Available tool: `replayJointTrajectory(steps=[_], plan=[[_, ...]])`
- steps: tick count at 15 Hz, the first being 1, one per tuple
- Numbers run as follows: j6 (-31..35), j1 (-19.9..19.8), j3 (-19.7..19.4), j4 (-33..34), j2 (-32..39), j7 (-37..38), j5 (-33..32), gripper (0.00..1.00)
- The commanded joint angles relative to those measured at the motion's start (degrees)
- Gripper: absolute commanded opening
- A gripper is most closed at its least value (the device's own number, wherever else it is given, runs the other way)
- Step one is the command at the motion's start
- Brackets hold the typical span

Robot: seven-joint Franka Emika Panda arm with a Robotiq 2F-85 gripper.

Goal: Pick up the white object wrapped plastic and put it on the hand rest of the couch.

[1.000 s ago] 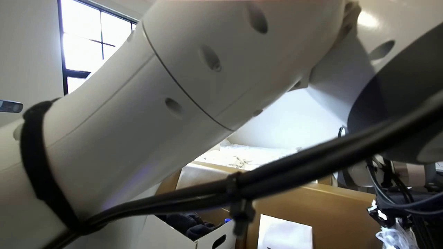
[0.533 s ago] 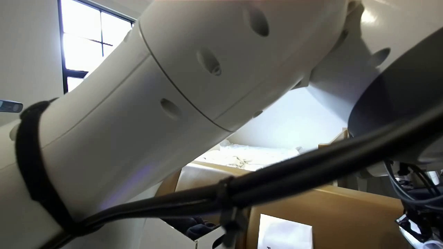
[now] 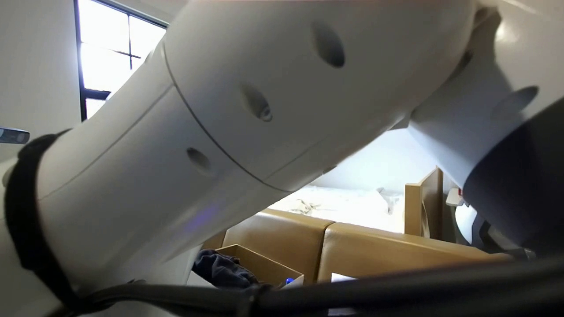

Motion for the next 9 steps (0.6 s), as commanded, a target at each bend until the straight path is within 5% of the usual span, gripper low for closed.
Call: replayJointTrajectory(steps=[1, 9], plan=[[-2.79, -0.54, 2.59, -0.18, -2.21, 8.14, -1.82, 0.07], [-7.88, 1.06, 6.54, 0.22, -5.16, 11.14, -1.28, 0.08]])
